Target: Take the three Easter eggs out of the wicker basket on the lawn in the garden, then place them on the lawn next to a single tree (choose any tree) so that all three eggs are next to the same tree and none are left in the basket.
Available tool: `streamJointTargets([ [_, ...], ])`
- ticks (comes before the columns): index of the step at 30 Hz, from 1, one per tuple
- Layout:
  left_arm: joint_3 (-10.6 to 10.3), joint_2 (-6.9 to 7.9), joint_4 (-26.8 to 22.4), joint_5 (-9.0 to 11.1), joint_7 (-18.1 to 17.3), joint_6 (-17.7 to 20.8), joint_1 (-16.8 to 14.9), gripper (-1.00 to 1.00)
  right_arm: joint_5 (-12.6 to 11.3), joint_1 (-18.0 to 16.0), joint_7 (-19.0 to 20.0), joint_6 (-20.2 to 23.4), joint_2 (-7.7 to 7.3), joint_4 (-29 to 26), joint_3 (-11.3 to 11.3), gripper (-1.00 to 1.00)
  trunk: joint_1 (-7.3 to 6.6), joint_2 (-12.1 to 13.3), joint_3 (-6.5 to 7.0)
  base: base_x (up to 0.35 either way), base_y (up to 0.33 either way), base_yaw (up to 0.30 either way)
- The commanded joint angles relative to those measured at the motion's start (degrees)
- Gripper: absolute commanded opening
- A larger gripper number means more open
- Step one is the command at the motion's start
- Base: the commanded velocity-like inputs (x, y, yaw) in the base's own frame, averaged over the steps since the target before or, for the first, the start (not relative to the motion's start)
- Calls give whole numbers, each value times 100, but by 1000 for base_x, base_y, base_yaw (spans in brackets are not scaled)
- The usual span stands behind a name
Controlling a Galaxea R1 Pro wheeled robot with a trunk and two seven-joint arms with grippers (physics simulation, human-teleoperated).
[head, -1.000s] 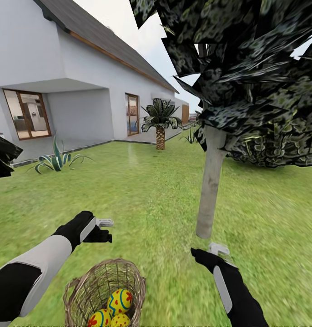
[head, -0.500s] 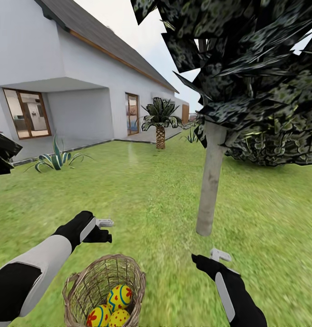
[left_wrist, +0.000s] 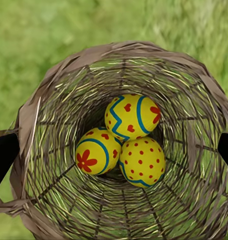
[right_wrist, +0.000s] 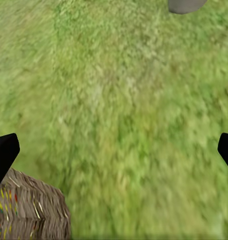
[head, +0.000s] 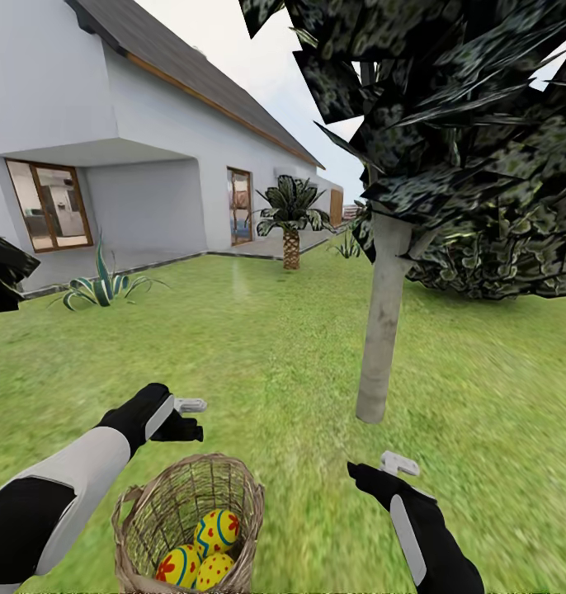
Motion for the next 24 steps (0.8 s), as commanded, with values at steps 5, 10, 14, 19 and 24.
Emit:
streamJointTargets([
  [5,-40,6,-8,11,-18,49,-4,100,-57,-3,-19,26,6,-8,-14,100,110,-205,-97,0,0,0],
  [10,-45,6,-8,11,-18,53,-4,100,-60,-3,-19,26,10,-8,-12,100,219,-406,-186,0,0,0],
  [14,-46,5,-8,11,-18,54,-4,100,-60,-3,-19,26,10,-8,-7,100,307,-566,-258,0,0,0],
  [19,-47,4,-8,11,-18,54,-4,100,-60,-3,-19,26,11,-8,-4,100,417,-766,-348,0,0,0],
  [24,-47,5,-8,11,-18,54,-4,100,-59,-3,-19,26,11,-2,-1,100,527,-967,-438,0,0,0],
])
